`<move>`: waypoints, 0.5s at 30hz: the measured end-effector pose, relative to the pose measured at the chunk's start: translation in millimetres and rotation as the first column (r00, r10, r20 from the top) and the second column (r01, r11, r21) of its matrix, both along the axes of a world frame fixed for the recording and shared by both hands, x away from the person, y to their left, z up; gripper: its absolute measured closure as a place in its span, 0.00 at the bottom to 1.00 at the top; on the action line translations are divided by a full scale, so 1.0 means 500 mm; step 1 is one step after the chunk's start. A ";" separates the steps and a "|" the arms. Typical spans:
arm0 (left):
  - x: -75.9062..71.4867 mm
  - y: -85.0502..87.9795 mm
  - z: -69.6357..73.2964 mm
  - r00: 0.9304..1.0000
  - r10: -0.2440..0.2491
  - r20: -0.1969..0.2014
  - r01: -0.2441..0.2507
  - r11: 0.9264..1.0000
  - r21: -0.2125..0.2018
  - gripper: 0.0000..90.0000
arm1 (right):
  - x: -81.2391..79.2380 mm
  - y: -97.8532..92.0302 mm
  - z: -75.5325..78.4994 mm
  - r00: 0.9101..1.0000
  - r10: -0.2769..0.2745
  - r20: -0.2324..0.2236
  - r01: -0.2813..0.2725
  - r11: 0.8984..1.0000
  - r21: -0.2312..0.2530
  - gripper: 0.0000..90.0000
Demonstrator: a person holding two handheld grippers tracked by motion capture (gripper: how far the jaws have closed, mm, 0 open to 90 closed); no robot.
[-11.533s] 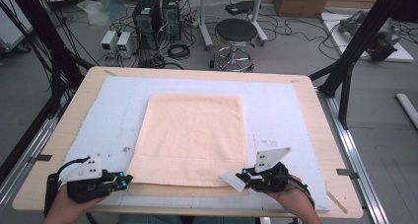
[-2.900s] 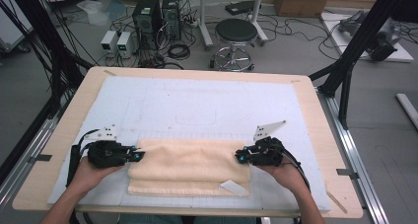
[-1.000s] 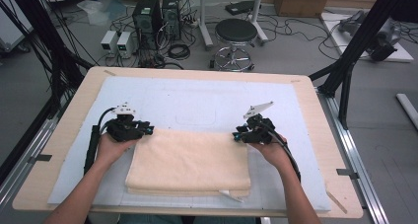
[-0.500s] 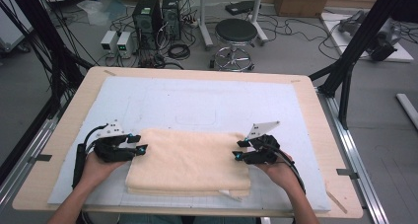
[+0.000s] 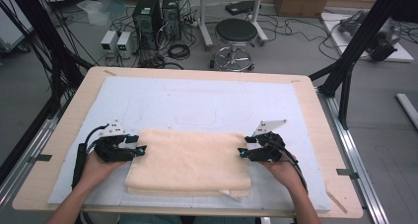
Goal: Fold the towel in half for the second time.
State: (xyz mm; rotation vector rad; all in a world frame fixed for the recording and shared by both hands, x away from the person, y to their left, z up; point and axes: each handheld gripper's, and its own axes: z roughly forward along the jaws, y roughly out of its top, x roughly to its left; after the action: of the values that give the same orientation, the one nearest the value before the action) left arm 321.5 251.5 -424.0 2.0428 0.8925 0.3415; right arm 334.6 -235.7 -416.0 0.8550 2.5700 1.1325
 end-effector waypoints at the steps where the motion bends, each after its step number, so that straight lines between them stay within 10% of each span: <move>1: 0.007 0.000 0.002 1.000 0.009 -0.005 -0.009 1.000 -0.006 0.48 | 0.009 -0.003 0.002 1.000 -0.017 -0.002 0.017 1.000 -0.004 0.45; 6: 0.043 -0.005 -0.005 0.999 0.042 -0.034 -0.042 0.999 -0.015 0.40 | 0.055 -0.011 -0.008 0.998 -0.063 -0.032 0.063 0.998 0.017 0.39; 15: 0.068 -0.010 -0.038 0.990 0.000 -0.139 -0.007 0.999 -0.052 0.49 | 0.077 0.008 -0.046 0.990 0.015 -0.143 -0.007 0.999 0.054 0.50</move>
State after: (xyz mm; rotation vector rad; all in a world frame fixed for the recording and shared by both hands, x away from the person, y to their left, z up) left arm 355.7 246.6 -442.8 2.0360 0.9794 0.1769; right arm 372.9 -231.9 -438.8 0.9685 2.6727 1.1885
